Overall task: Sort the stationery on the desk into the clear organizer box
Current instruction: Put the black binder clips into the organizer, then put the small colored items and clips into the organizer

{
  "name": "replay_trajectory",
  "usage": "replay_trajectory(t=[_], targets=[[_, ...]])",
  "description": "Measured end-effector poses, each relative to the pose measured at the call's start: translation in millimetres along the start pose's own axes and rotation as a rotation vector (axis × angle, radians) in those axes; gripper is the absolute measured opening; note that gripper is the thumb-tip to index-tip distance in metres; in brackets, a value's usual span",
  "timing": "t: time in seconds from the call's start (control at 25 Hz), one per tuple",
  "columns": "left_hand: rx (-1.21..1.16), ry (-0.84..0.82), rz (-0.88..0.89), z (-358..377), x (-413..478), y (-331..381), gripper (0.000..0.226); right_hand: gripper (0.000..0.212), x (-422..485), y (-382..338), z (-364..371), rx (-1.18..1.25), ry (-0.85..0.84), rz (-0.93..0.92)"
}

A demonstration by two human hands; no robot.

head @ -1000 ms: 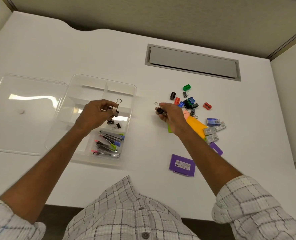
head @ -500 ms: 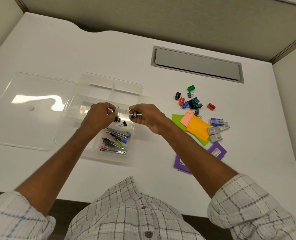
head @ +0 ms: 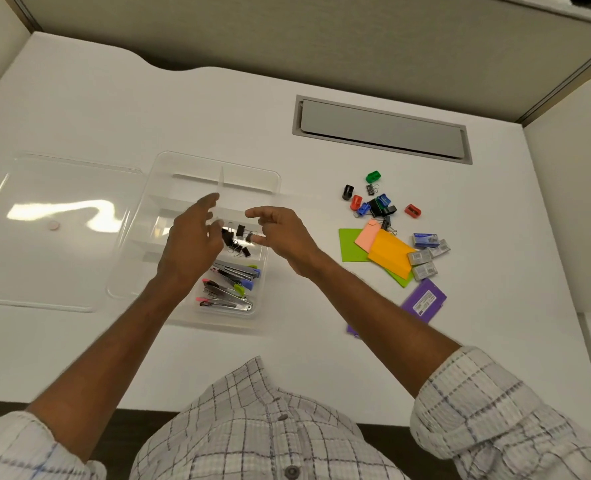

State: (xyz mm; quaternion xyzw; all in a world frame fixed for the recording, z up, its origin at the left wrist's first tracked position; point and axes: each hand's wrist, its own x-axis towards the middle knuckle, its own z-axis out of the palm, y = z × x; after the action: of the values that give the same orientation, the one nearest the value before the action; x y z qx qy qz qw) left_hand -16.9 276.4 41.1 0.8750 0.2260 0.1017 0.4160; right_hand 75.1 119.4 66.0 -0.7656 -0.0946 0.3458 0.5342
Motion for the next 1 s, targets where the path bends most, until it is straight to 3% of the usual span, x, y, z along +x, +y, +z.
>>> replay_trajectory(t=[0.16,0.28,0.68,1.0], targets=[[0.109,-0.068,0.133,8.4,-3.4,7.6,0.047,0.035,-9.8,10.1,-11.1,-0.279,0.172,-0.221],[0.179,-0.146,0.197,19.7,-4.4,19.7,0.046,0.033,-18.8,30.7,-31.2,-0.418,0.241,-0.267],[0.132,-0.26,0.298,54.6,-8.0,61.7,0.042,0.029,-27.1,99.9,-152.3,-0.601,0.586,-0.04],[0.278,-0.441,0.469,129.1,7.9,123.9,0.048,0.033,-10.3,113.9,-194.5,-0.69,0.64,-0.008]])
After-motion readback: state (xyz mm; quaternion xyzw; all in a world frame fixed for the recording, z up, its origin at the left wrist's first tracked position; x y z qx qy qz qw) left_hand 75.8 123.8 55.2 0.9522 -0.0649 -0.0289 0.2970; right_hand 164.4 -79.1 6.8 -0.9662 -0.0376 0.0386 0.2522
